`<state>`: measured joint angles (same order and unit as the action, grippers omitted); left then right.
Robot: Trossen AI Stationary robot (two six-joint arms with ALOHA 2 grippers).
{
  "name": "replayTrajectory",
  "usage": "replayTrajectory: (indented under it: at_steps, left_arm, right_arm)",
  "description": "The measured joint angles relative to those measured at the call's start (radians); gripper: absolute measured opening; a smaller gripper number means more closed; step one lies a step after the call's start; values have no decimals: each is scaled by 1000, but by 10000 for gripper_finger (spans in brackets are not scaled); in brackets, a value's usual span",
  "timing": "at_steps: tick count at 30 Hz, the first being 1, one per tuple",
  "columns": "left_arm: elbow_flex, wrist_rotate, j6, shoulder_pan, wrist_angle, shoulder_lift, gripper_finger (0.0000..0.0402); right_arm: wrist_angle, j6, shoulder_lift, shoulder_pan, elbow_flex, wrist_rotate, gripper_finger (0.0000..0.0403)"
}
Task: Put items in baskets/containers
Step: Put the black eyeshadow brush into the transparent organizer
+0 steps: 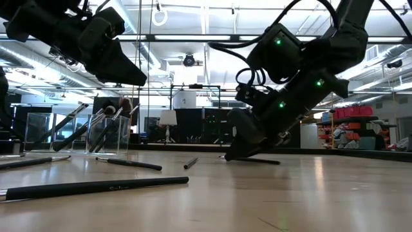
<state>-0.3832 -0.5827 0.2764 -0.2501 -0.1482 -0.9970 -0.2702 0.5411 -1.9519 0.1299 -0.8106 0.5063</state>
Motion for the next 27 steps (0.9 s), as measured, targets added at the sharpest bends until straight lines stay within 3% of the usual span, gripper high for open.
replayTrajectory:
  at_steps: [12,22,27]
  left_arm:
    - [0,2,0,0,2,0,177]
    - [0,166,-90,-9,-19,-15,177]
    - [-2,195,-193,-45,-160,-69,177]
  right_arm:
    - [104,-62,-2,-5,-6,-12,17]
    - [-1,-156,65,5,13,-32,6]
    - [-357,-328,105,42,6,-116,5]
